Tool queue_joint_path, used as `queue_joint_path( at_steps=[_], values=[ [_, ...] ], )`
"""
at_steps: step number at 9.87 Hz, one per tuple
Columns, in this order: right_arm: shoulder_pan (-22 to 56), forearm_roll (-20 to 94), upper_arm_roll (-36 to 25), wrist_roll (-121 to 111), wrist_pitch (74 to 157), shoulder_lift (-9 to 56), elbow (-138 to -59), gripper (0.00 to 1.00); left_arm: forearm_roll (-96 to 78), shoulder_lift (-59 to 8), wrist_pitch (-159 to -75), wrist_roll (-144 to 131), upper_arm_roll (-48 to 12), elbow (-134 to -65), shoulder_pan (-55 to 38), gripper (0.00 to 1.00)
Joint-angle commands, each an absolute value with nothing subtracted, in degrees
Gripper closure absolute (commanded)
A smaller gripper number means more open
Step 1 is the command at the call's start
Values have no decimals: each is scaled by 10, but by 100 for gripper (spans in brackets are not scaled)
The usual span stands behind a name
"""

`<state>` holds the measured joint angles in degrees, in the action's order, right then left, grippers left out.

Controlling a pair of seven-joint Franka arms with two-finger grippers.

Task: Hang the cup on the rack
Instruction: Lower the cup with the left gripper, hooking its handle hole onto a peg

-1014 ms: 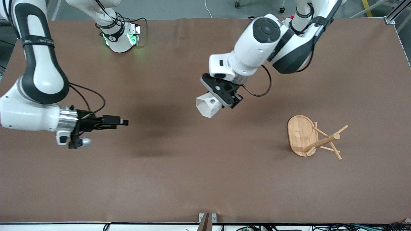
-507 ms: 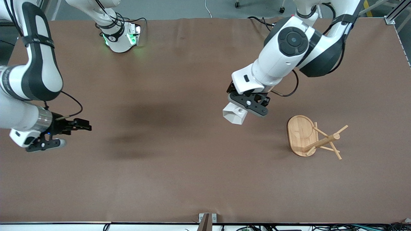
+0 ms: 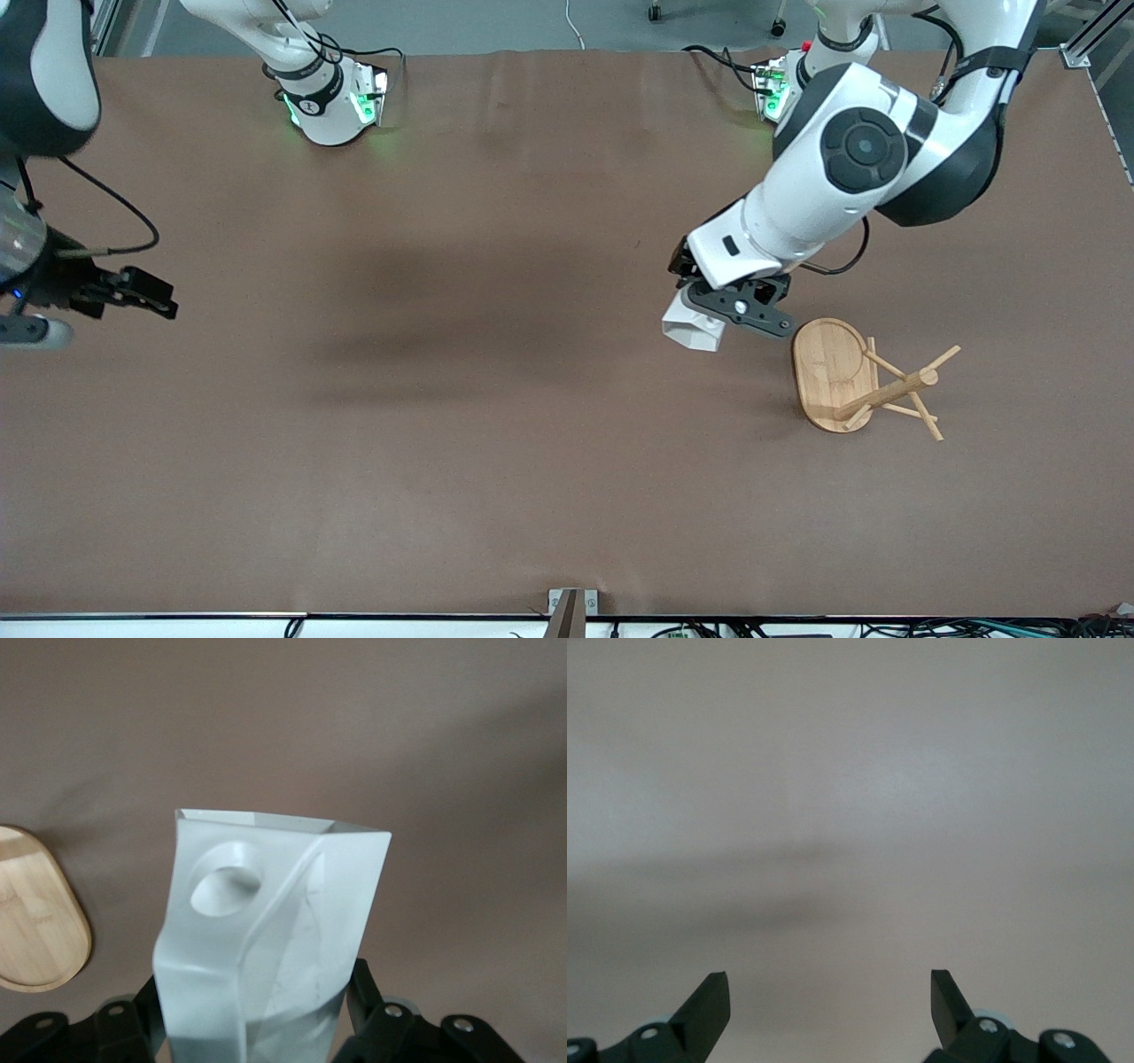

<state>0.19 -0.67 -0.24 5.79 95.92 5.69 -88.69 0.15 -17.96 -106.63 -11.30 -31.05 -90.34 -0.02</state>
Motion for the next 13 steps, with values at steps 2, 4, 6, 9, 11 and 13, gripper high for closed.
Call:
queue_joint_path(
  at_steps=[2,4,6,9,11,13],
  values=[
    [-40,-40,-1,91,863,21,-841,0,7,-136,-1072,-117,-311,-985,33,99],
    [-51,-40,-8,53,835,15,-820,0,8,-96,-1128,-75,-307,-1067,61,100],
    [-56,-34,-15,49,839,11,-830,0,7,-73,-1165,-26,-299,-1112,71,100],
    [-54,-28,-13,49,847,11,-831,0,7,-92,-1214,17,-273,-1134,73,100],
    [-57,14,-20,47,852,8,-832,0,7,-101,-1215,25,-256,-1125,74,100],
    [-57,9,-20,46,839,7,-831,0,7,-101,-1215,26,-248,-1118,73,100]
  ],
)
